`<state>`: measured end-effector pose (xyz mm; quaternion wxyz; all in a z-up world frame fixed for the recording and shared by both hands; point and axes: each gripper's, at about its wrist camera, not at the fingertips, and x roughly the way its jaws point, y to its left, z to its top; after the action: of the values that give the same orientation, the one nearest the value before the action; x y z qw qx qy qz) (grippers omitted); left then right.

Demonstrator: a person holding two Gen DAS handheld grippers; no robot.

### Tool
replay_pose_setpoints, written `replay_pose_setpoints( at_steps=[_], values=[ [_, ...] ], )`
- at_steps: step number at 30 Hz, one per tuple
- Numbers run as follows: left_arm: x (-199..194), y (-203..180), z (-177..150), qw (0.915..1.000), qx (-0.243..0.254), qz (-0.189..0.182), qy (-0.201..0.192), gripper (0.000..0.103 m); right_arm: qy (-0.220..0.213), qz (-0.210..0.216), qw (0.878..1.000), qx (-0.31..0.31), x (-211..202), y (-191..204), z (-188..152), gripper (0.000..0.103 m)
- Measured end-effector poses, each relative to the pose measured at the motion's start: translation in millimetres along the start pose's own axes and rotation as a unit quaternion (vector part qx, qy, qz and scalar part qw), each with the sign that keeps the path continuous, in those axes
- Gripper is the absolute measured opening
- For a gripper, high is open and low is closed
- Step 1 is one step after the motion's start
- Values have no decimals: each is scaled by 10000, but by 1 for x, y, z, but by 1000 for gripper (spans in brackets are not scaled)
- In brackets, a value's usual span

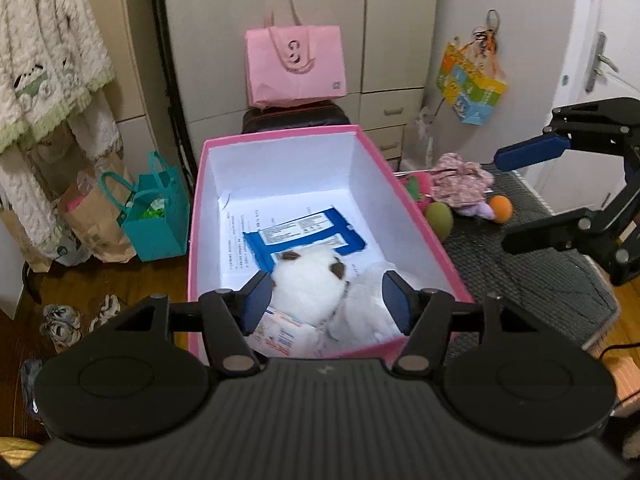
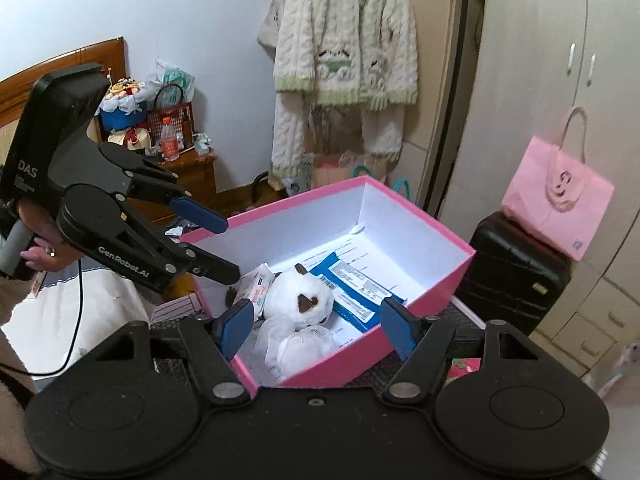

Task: Organize soft objects
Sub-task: 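Move both grippers back to the remaining items on the table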

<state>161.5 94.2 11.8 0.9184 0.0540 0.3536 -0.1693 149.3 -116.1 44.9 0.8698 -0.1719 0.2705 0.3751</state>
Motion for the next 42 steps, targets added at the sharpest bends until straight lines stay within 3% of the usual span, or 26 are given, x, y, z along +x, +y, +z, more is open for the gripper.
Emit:
replay_pose_setpoints(
  at_steps=[8, 19, 30, 42],
  values=[
    [-27, -27, -2, 9993, 306, -92, -194, 64, -250, -471, 9986, 15, -42, 9, -25, 74],
    [-43, -70, -7, 9967, 585, -346, -451, 64, -382, -975, 9929, 571, -88, -10, -77, 75],
    [-11, -122, 0, 9929, 810, -791, -360, 64, -283, -1235, 9869, 998, -105, -42, -126, 75],
    [39, -171, 5, 9895, 875, -1116, -273, 64, -452, -1417, 9817, 1193, -86, -91, -167, 75]
  ],
)
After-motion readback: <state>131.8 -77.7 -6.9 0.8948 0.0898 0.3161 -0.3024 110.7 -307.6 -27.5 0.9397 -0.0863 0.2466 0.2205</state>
